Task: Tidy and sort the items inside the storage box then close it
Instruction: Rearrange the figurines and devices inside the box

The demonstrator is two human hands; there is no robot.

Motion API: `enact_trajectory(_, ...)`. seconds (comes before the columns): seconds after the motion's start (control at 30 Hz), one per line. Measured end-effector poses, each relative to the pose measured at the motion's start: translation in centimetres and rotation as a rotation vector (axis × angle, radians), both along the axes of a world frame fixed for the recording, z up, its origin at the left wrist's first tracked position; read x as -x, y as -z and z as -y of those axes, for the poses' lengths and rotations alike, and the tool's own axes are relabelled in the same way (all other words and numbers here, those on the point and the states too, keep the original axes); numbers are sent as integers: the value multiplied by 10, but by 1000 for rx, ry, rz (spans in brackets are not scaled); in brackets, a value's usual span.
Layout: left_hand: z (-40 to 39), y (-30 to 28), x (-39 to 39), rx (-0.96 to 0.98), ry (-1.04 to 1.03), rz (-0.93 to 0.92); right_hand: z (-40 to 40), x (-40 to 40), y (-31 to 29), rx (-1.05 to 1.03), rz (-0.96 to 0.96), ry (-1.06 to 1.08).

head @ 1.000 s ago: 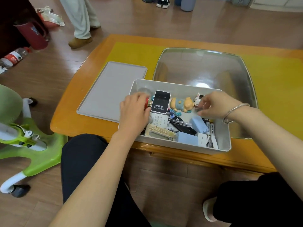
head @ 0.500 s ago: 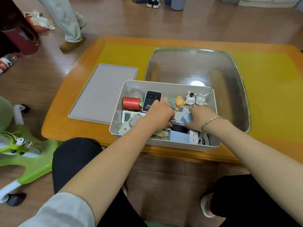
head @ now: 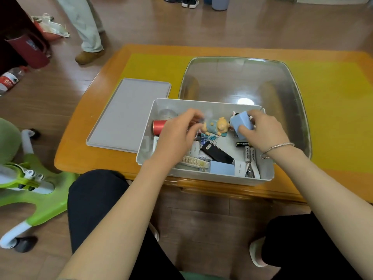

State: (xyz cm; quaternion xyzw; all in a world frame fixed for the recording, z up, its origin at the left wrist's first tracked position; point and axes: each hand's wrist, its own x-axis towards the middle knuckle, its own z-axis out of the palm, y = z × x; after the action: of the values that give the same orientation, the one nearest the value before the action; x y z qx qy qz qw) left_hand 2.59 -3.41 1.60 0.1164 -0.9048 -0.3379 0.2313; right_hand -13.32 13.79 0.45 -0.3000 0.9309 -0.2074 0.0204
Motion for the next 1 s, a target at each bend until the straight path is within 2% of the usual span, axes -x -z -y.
enact_trajectory(0.1,18,-7,-13,-117,-154,-32,9,-6,6,46,50,-51)
enact_trajectory(0.27,51,3,-19,-39,-396,150,30,-17,8,36,89,-195)
enact_trajectory(0.63,56,18,-21,213,-434,375,65,-47,14,65,285,-478)
enact_trajectory(0.8,48,17,-22,316,-312,302,66,-48,11,19,287,-500)
enact_trajectory(0.9,34,18,-14,225,-136,251,51,-36,5,46,263,-396)
enact_trajectory(1.0,15,25,4,291,92,343,25,-14,-4,64,240,-273)
